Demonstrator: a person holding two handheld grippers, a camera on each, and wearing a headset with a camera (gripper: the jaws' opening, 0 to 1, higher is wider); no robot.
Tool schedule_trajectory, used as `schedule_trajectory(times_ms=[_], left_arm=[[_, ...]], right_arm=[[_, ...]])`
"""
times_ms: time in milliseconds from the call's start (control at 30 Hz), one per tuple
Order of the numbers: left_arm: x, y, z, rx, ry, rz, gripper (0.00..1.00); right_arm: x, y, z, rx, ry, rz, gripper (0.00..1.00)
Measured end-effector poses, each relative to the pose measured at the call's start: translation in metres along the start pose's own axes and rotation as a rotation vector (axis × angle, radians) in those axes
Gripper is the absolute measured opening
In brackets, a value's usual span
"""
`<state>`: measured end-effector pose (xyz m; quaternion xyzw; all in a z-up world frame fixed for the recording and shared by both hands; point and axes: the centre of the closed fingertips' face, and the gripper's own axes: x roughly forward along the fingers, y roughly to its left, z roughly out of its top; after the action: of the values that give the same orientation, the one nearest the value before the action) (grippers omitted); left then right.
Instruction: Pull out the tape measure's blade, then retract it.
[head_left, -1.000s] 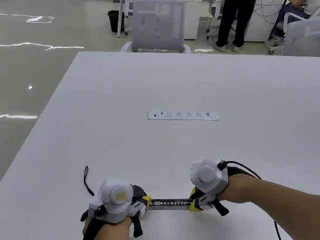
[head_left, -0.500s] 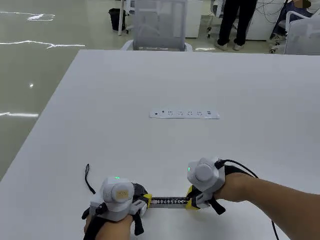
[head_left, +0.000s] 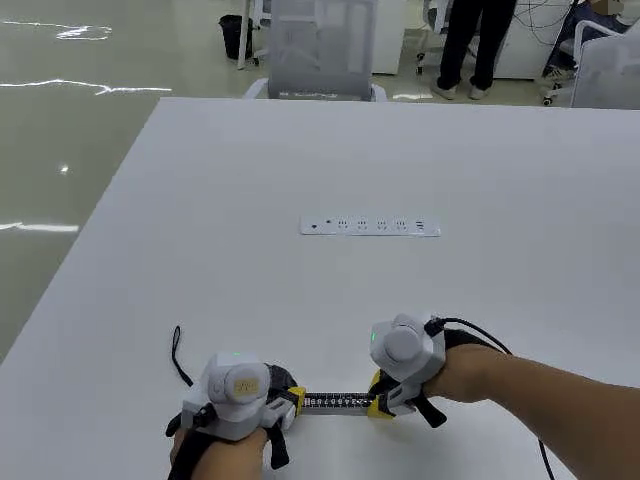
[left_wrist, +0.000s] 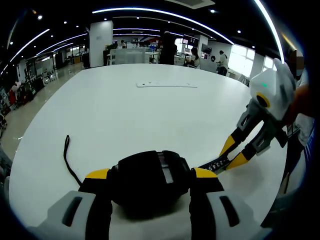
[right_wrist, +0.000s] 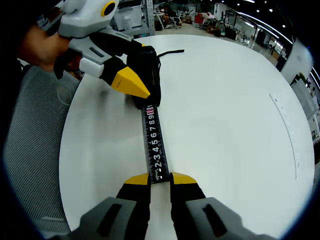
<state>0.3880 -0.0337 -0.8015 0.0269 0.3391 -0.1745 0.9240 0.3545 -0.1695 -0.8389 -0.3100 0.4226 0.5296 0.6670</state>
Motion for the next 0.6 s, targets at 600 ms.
schedule_trajectory(times_ms=[600], left_arm=[[-0.0003, 0.0, 0.0002, 0.001, -0.001, -0.001, 0.59]], right_arm=[[0.0015, 0.0017, 0.008, 0.004, -0.013, 0.005, 0.14]])
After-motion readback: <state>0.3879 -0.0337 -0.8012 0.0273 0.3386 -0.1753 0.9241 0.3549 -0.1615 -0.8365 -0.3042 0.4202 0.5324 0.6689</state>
